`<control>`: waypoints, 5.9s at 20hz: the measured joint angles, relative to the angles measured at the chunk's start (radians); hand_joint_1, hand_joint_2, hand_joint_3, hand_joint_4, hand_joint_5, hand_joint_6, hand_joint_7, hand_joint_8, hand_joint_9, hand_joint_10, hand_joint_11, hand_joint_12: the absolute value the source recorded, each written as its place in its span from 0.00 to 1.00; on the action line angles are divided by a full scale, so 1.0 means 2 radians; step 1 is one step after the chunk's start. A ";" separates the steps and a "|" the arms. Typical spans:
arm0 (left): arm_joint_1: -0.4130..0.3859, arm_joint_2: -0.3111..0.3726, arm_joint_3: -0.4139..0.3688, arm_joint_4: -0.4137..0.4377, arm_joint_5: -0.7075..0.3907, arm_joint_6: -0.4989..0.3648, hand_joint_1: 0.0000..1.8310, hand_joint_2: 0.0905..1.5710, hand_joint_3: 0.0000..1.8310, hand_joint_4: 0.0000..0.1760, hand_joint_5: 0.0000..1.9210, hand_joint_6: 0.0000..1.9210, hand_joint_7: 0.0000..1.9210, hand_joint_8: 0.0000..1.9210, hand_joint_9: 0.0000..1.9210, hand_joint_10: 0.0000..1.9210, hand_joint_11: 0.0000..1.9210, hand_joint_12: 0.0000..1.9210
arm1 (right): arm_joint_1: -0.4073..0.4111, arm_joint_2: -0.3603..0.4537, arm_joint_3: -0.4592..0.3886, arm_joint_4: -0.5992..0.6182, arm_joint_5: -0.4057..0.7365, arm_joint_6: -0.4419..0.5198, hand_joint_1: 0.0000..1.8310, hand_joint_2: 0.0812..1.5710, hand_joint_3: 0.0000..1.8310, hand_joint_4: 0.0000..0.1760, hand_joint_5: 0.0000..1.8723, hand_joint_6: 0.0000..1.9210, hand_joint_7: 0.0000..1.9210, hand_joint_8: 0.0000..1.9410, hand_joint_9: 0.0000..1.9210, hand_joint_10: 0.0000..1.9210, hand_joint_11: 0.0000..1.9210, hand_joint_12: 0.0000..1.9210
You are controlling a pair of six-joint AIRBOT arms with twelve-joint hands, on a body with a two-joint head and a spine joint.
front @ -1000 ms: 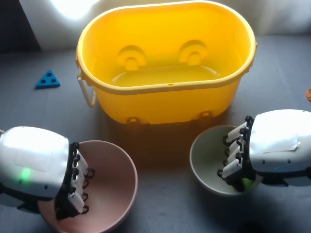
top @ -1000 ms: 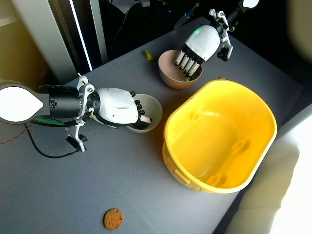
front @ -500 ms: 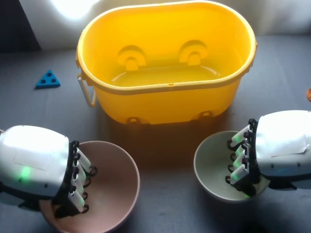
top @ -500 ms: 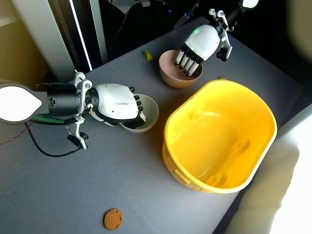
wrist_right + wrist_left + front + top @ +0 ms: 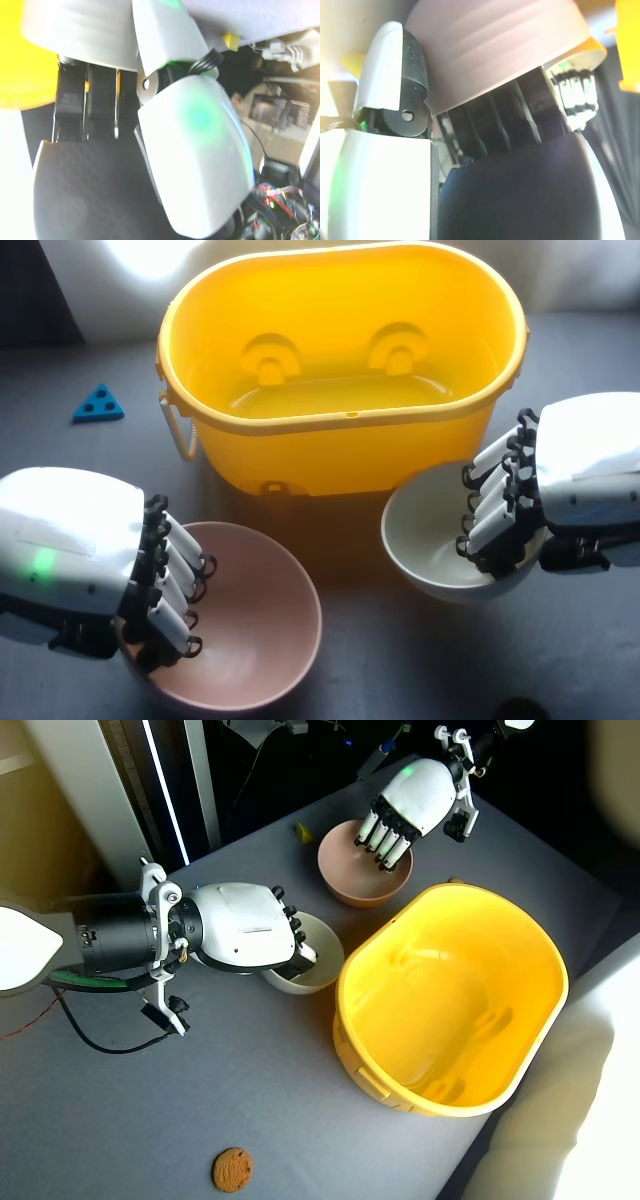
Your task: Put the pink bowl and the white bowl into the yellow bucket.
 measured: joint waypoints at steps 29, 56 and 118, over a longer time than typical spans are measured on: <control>-0.107 0.025 0.037 -0.076 -0.113 -0.101 0.75 0.69 0.00 0.00 0.46 0.55 0.55 0.55 0.46 0.53 0.39 0.48 | 0.135 0.002 -0.006 -0.044 0.026 0.054 0.82 0.65 0.00 0.00 0.56 0.43 0.59 0.31 0.56 0.42 0.44 0.78; -0.189 -0.096 0.184 -0.106 -0.062 -0.138 0.75 0.69 0.00 0.00 0.48 0.53 0.55 0.53 0.47 0.54 0.39 0.46 | 0.127 -0.101 0.182 0.067 -0.004 -0.016 0.82 0.65 0.00 0.00 0.54 0.46 0.60 0.31 0.59 0.37 0.44 0.76; -0.027 0.051 -0.080 -0.008 0.042 -0.053 0.27 0.67 0.00 0.00 0.00 0.00 0.01 0.00 0.01 0.00 0.00 0.02 | 0.101 0.018 -0.002 -0.052 0.043 -0.062 0.29 0.52 0.00 0.00 0.00 0.00 0.00 0.00 0.00 0.00 0.00 0.10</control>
